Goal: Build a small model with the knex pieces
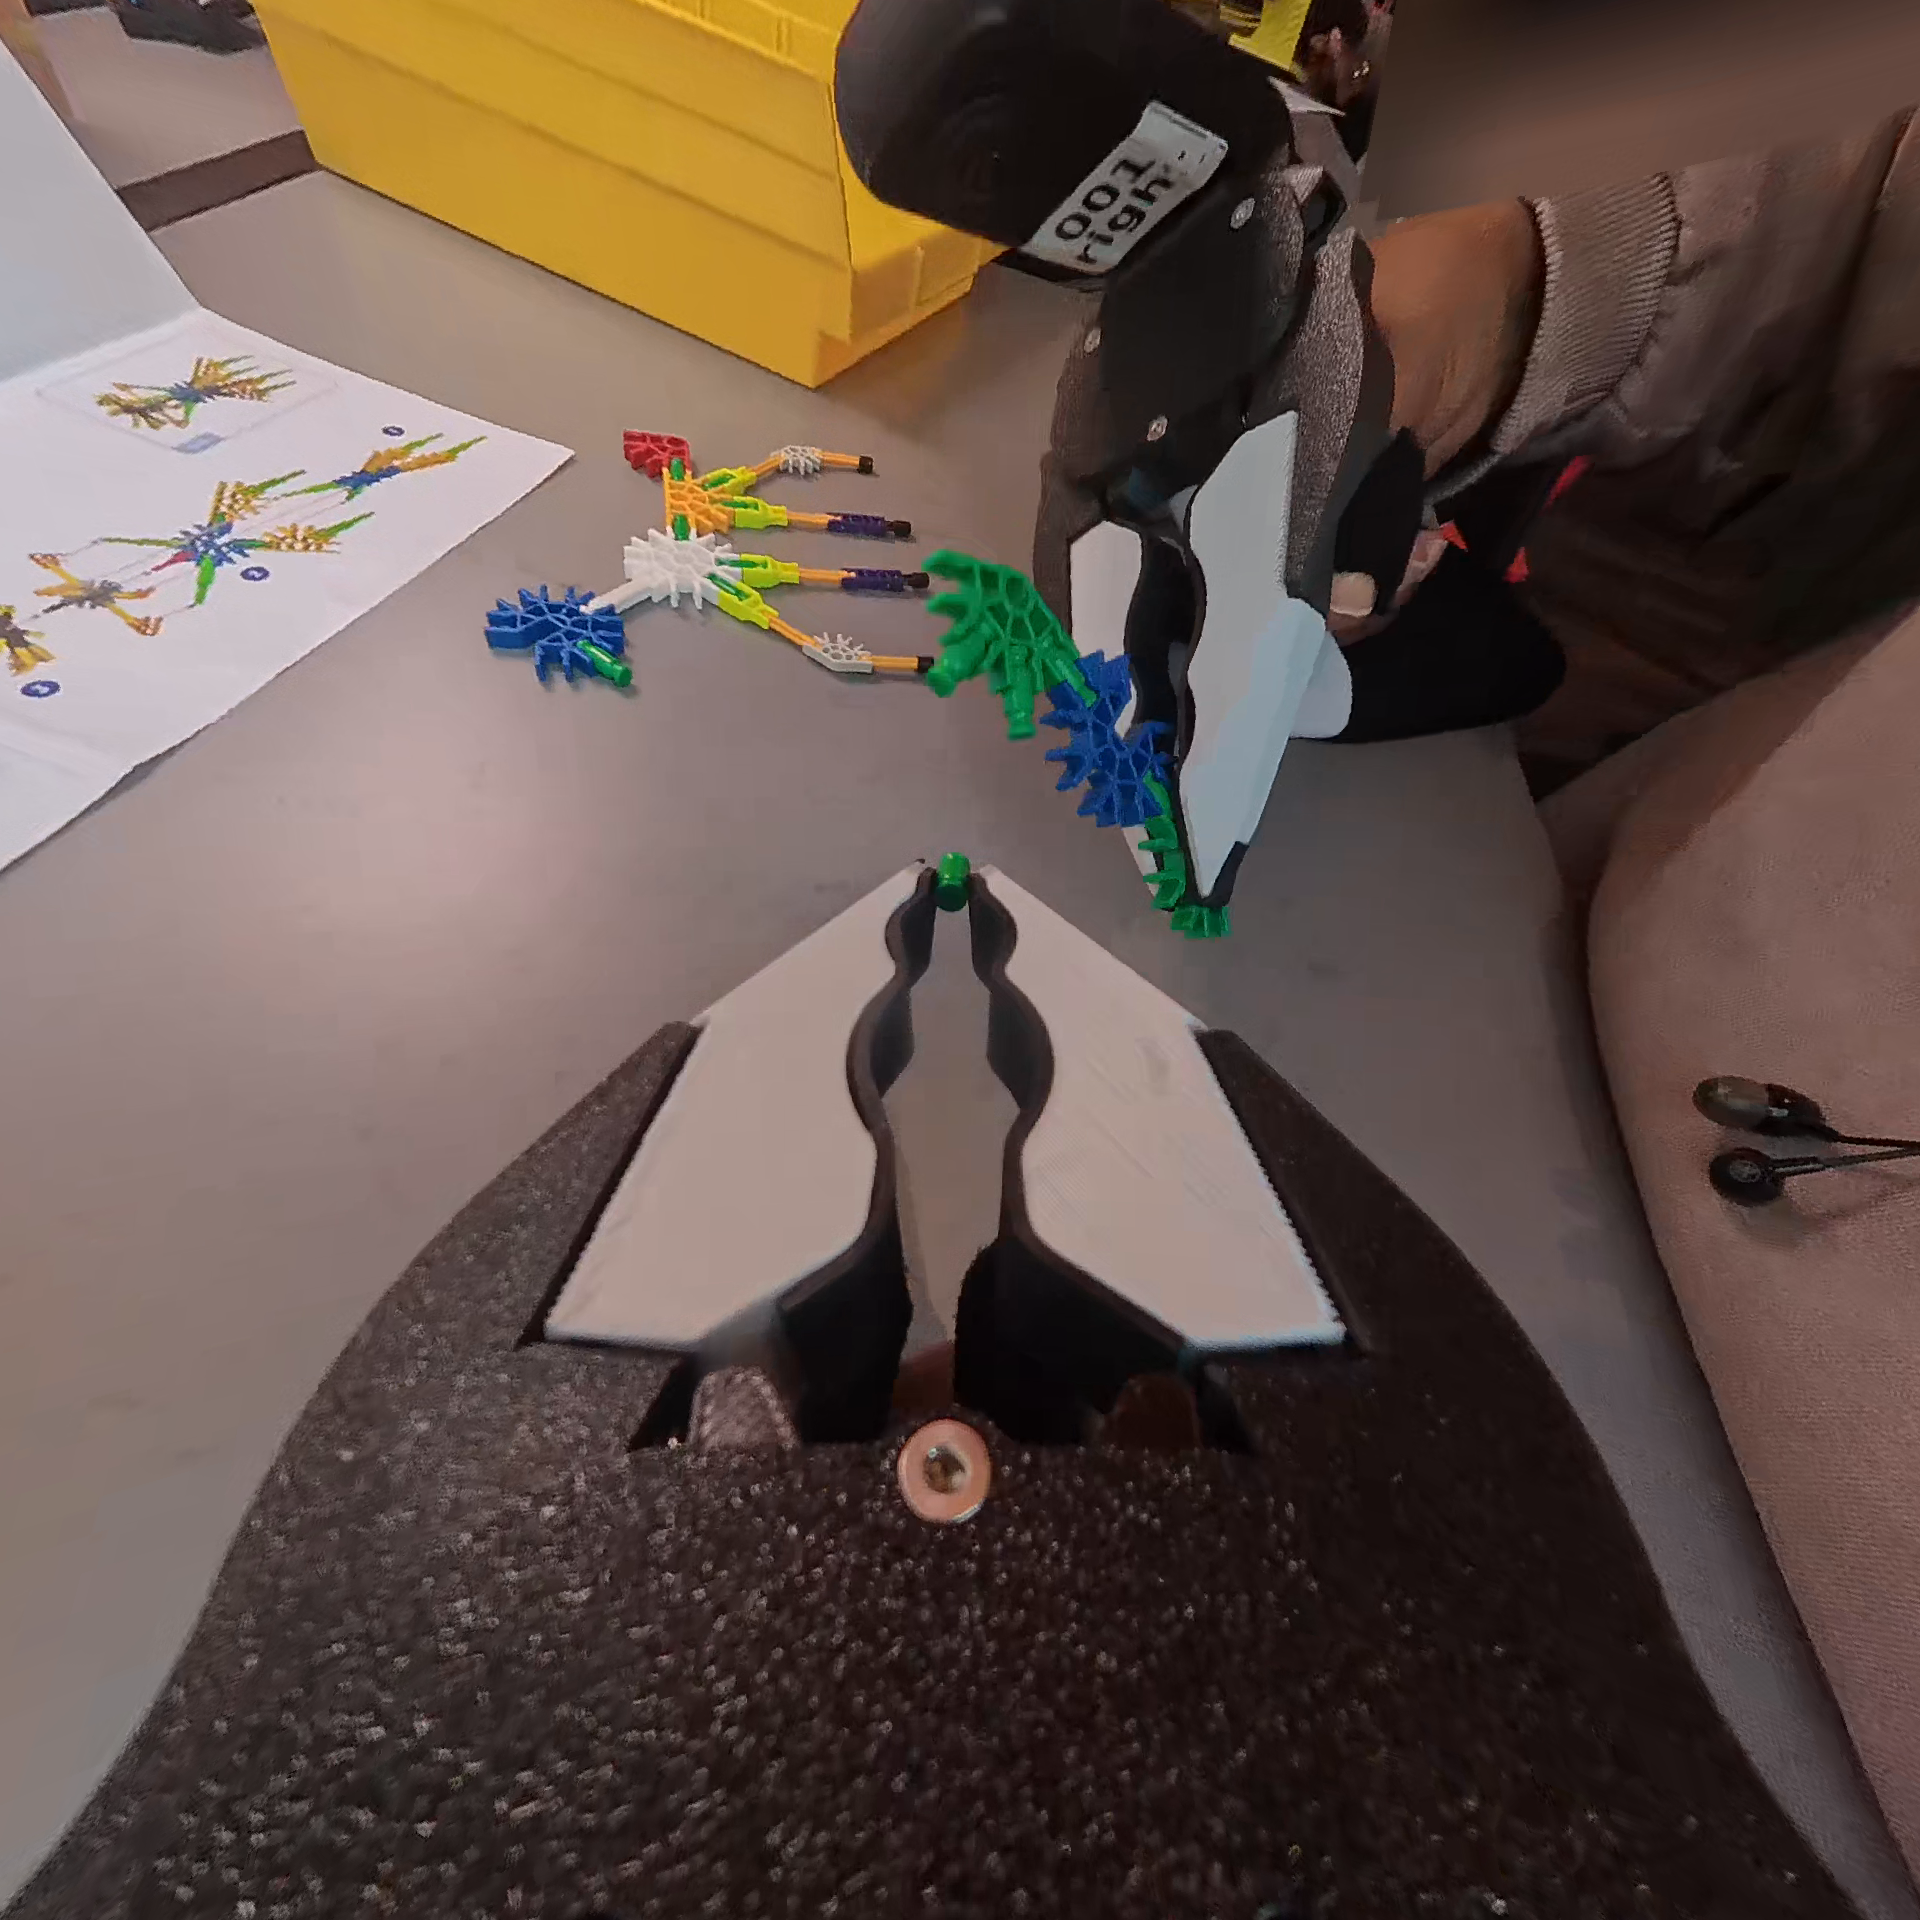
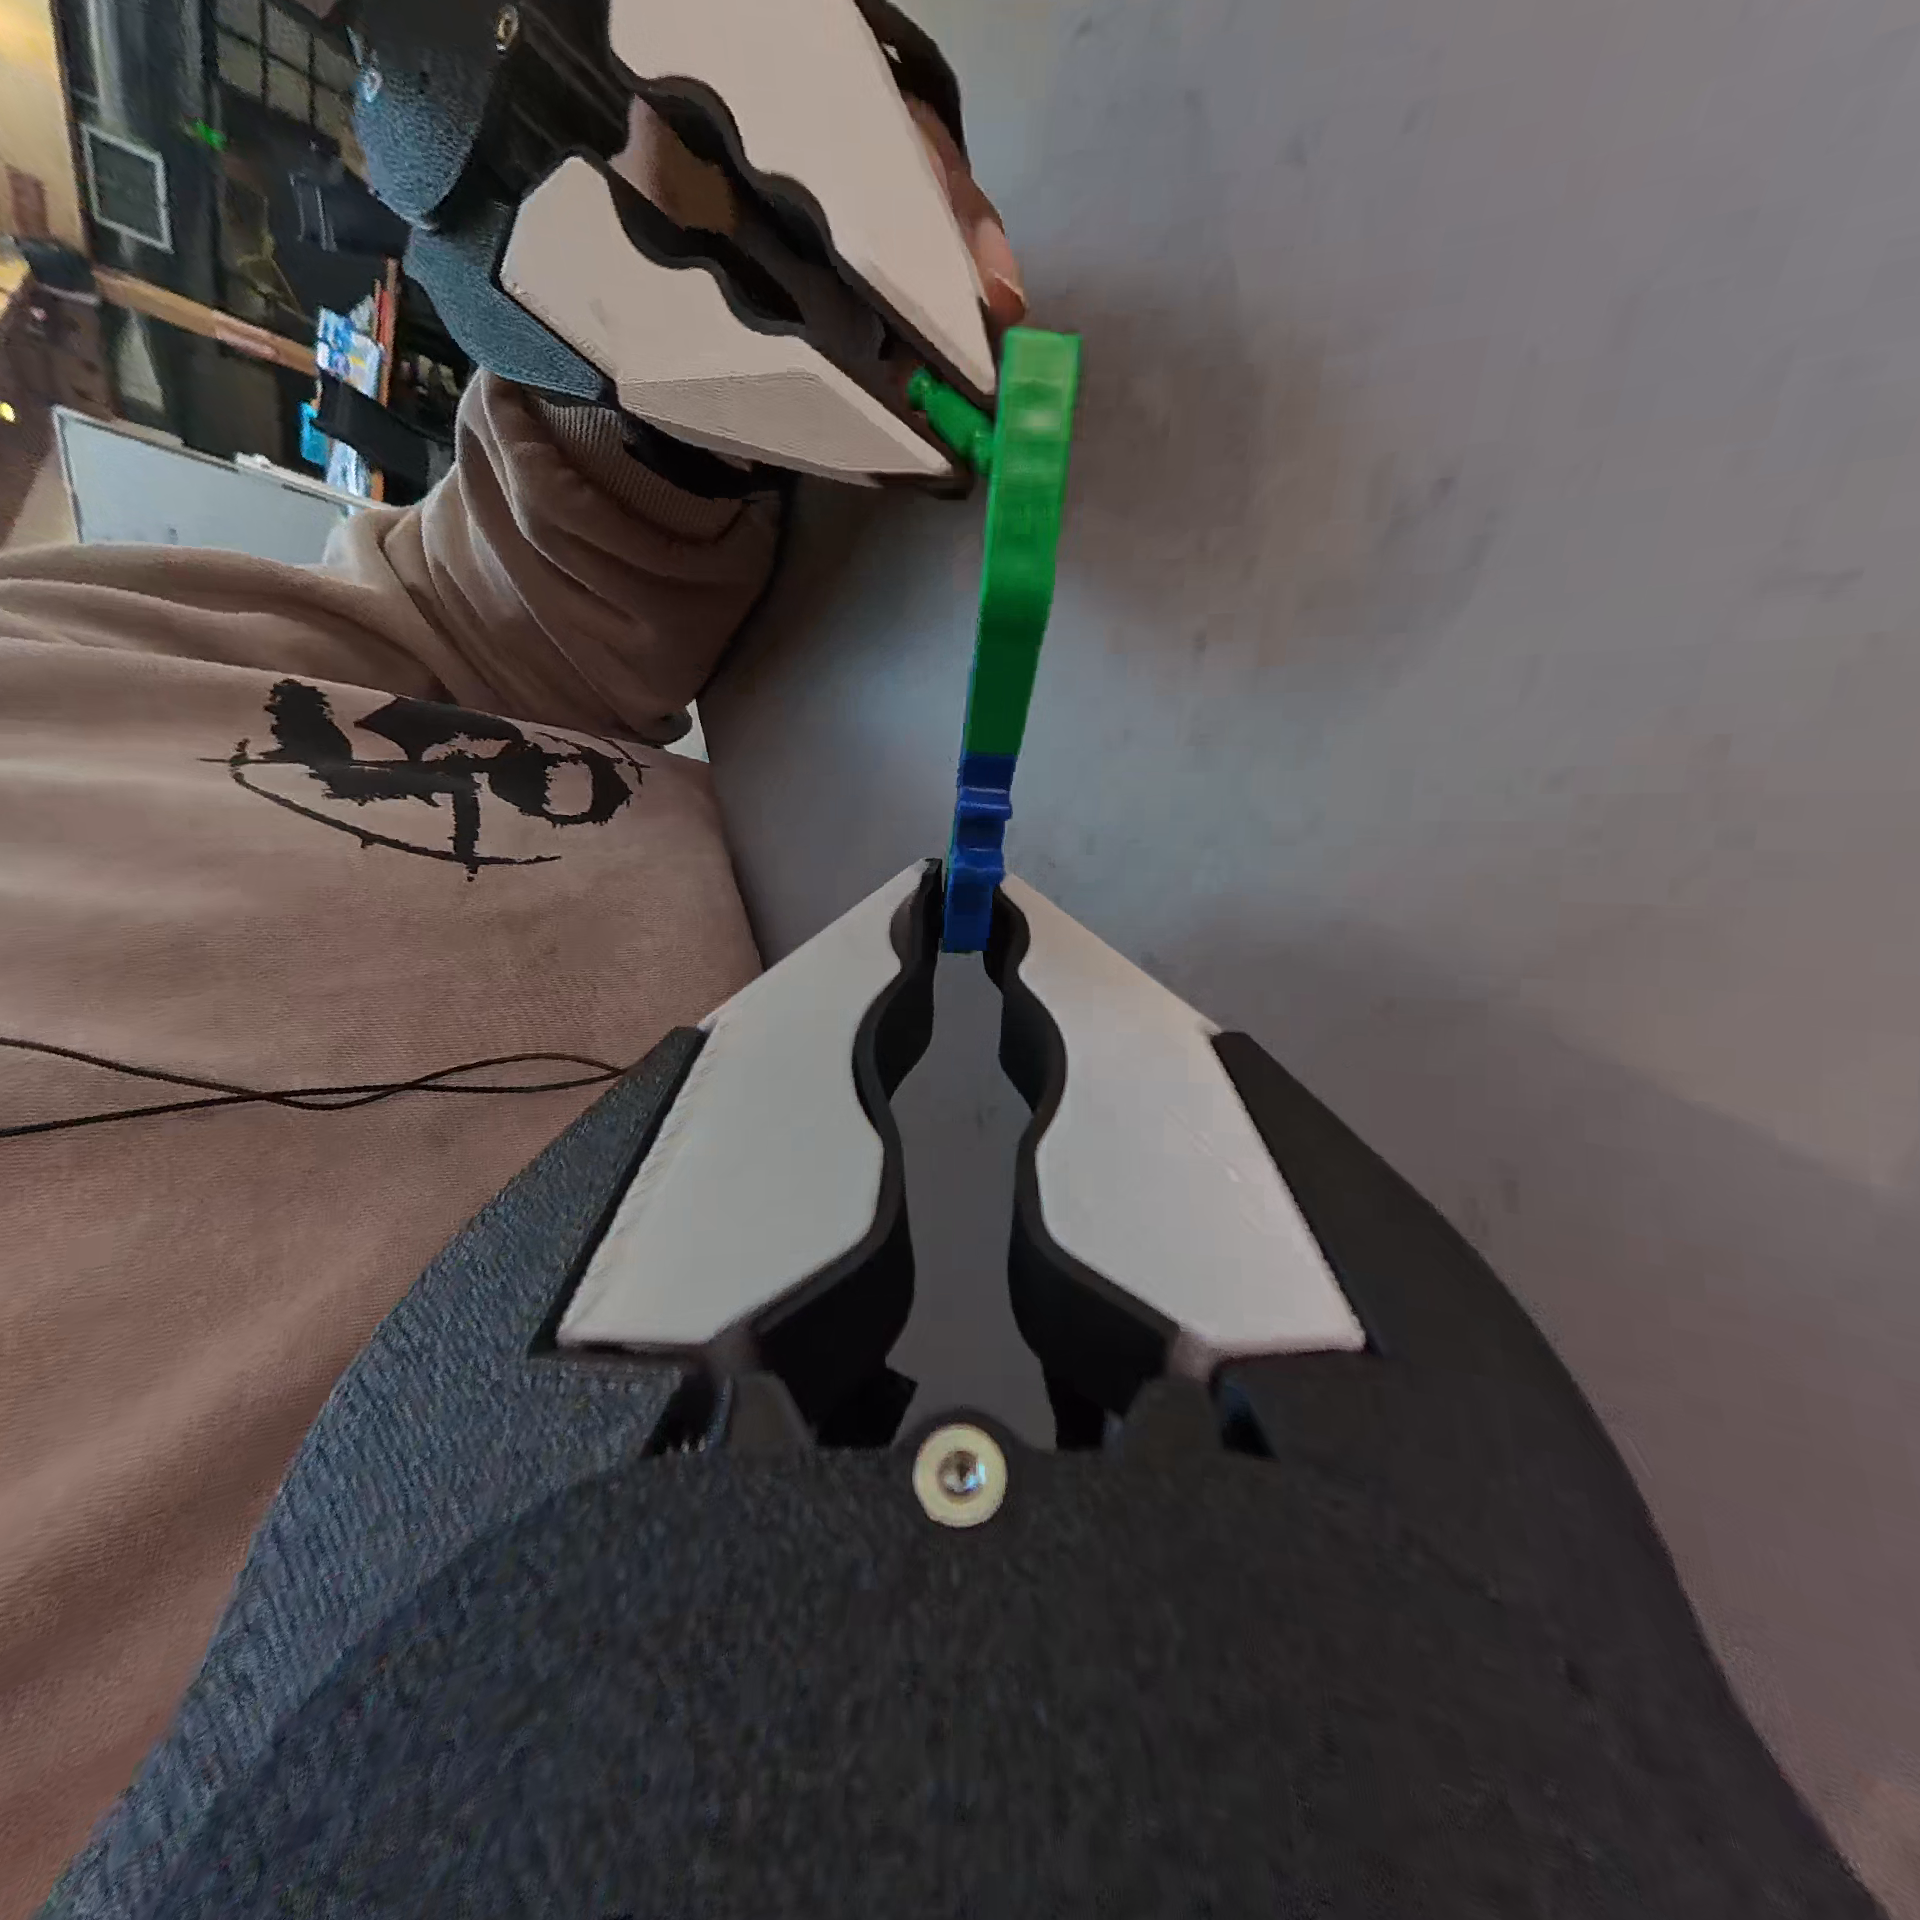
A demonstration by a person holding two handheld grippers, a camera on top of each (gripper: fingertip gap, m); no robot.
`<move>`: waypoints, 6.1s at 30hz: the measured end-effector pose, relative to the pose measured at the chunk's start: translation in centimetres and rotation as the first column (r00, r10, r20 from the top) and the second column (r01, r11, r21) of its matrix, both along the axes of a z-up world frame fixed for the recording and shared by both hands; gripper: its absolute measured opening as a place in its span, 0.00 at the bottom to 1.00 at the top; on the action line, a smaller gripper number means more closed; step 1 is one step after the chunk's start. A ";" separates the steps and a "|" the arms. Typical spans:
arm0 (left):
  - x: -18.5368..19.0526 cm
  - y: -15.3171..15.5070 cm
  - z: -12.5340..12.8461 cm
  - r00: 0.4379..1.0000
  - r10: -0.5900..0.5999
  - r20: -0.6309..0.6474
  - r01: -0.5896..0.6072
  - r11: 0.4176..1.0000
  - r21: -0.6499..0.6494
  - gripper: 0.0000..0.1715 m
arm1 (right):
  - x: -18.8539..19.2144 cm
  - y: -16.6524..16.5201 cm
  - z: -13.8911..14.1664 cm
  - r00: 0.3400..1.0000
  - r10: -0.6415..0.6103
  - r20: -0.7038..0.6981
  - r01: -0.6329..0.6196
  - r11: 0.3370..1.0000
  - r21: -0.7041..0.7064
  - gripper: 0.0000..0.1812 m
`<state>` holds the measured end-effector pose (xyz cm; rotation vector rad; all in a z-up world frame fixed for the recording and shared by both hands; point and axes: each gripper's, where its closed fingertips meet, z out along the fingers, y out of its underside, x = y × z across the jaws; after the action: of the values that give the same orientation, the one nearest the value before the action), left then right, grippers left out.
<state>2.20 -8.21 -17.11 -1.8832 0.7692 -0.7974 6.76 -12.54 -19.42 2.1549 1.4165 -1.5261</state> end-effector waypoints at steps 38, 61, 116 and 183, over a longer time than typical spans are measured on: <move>5.1 -5.1 -2.7 0.926 -0.267 -0.266 0.299 0.950 0.088 0.03 | 1.2 1.8 -3.2 0.785 0.602 0.147 -0.436 0.368 0.821 0.31; 5.9 -6.1 -5.1 0.860 -0.300 -0.413 0.358 0.931 0.070 0.05 | 1.2 1.1 -3.2 0.777 0.617 0.121 -0.408 0.348 0.844 0.30; 5.8 -6.1 -5.6 0.868 -0.299 -0.396 0.307 0.951 -0.044 0.03 | 1.2 -1.2 -2.5 0.918 0.380 0.115 -0.310 0.507 0.804 0.00; 4.1 -6.9 -4.0 0.880 -0.356 -0.315 0.363 0.931 -0.040 0.03 | 2.5 -2.1 -3.3 0.780 0.593 0.201 -0.452 0.311 0.836 0.15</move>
<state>6.33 -15.07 -21.15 -1.8993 1.3561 -0.7104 9.25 -14.61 -22.76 1.4922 3.0433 -0.7269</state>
